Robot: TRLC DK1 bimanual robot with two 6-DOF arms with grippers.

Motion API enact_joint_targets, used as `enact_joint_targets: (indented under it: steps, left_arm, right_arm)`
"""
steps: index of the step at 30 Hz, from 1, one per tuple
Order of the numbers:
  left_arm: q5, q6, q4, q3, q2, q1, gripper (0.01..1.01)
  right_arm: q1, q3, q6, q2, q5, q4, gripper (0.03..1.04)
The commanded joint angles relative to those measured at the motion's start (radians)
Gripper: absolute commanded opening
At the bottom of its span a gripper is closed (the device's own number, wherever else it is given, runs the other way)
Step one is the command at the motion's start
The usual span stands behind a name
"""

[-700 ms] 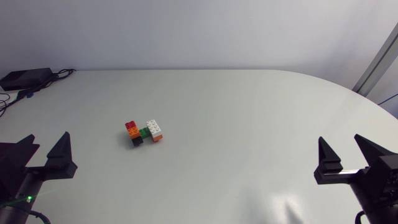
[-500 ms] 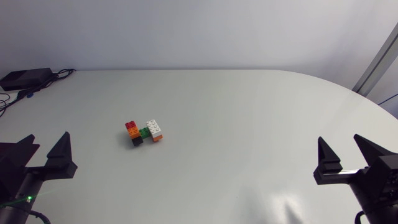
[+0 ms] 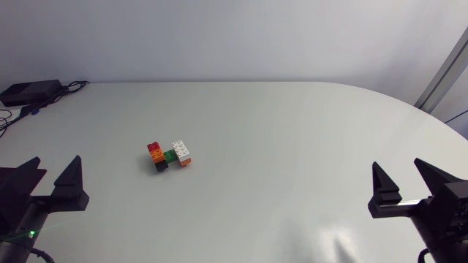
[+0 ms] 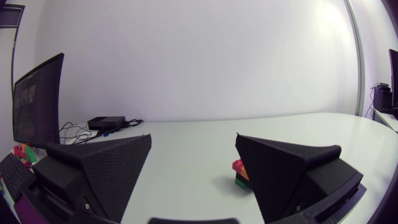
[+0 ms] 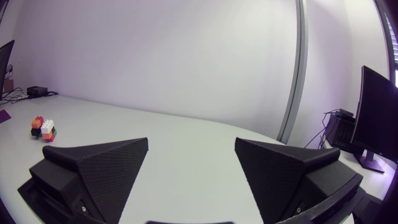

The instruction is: Disassemble duplo

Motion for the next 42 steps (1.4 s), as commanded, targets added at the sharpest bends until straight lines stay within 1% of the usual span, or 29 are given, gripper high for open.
enact_joint_targets:
  steps: [1, 3, 6, 9, 13, 15, 16, 17, 20, 22, 24, 26, 28, 31, 32, 34, 38, 39, 42]
  left_arm:
    - [0.004, 0.011, -0.005, 0.081, 0.029, -0.011, 0.923]
    - [0.004, 0.006, -0.031, 0.155, 0.131, -0.022, 0.923]
    - [0.004, -0.001, -0.062, 0.256, 0.292, -0.056, 0.923]
    - [0.006, -0.02, -0.065, 0.323, 0.403, -0.066, 0.921]
    - [0.009, -0.026, -0.146, 0.471, 0.658, -0.083, 0.905]
    - [0.01, -0.009, -0.153, 0.526, 0.794, -0.082, 0.828]
    - [0.013, 0.005, -0.142, 0.55, 0.865, -0.077, 0.784]
    - [0.024, 0.028, -0.133, 0.577, 0.937, -0.077, 0.762]
    - [0.047, 0.111, -0.125, 0.646, 1.109, -0.075, 0.733]
    - [0.065, 0.169, -0.123, 0.67, 1.19, -0.088, 0.736]
    - [0.064, 0.22, -0.116, 0.698, 1.257, -0.103, 0.736]
    - [0.075, 0.255, -0.143, 0.745, 1.329, -0.117, 0.744]
    - [0.136, 0.253, -0.179, 0.805, 1.418, -0.111, 0.743]
    - [0.188, 0.23, -0.212, 0.896, 1.553, -0.086, 0.734]
    - [0.216, 0.223, -0.242, 0.935, 1.607, -0.074, 0.733]
    - [0.228, 0.217, -0.309, 0.998, 1.69, -0.056, 0.733]
    - [0.233, 0.217, -0.317, 1.024, 1.773, -0.051, 0.731]
    - [0.233, 0.218, -0.317, 1.028, 1.787, -0.046, 0.708]
    - [0.233, 0.218, -0.314, 1.046, 1.822, -0.022, 0.703]
  right_arm:
    - [0.019, 0.041, 0.016, 0.002, -0.009, -0.036, 1.0]
    - [0.033, 0.091, 0.017, 0.042, -0.006, -0.052, 1.0]
    - [0.039, 0.183, 0.028, 0.154, -0.004, -0.071, 1.0]
    - [0.048, 0.282, 0.062, 0.272, -0.003, -0.1, 1.0]
    - [0.059, 0.418, 0.108, 0.445, 0.002, -0.123, 1.0]
    - [0.093, 0.475, 0.132, 0.521, 0.013, -0.14, 1.0]
    - [0.122, 0.496, 0.149, 0.55, 0.025, -0.146, 1.0]
    - [0.157, 0.515, 0.16, 0.574, 0.047, -0.149, 1.0]
    - [0.286, 0.556, 0.166, 0.662, 0.154, -0.149, 1.0]
    - [0.355, 0.585, 0.166, 0.723, 0.174, -0.157, 1.0]
    - [0.381, 0.604, 0.174, 0.771, 0.178, -0.157, 1.0]
    - [0.397, 0.627, 0.195, 0.812, 0.177, -0.171, 1.0]
    - [0.416, 0.648, 0.212, 0.853, 0.177, -0.191, 1.0]
    - [0.438, 0.664, 0.23, 0.89, 0.177, -0.223, 1.0]
    - [0.444, 0.671, 0.229, 0.898, 0.178, -0.244, 1.0]
    - [0.455, 0.685, 0.227, 0.903, 0.178, -0.287, 1.0]
    - [0.462, 0.68, 0.226, 0.896, 0.178, -0.309, 1.0]
    - [0.461, 0.679, 0.226, 0.896, 0.178, -0.31, 1.0]
    - [0.461, 0.67, 0.226, 0.89, 0.178, -0.31, 1.0]
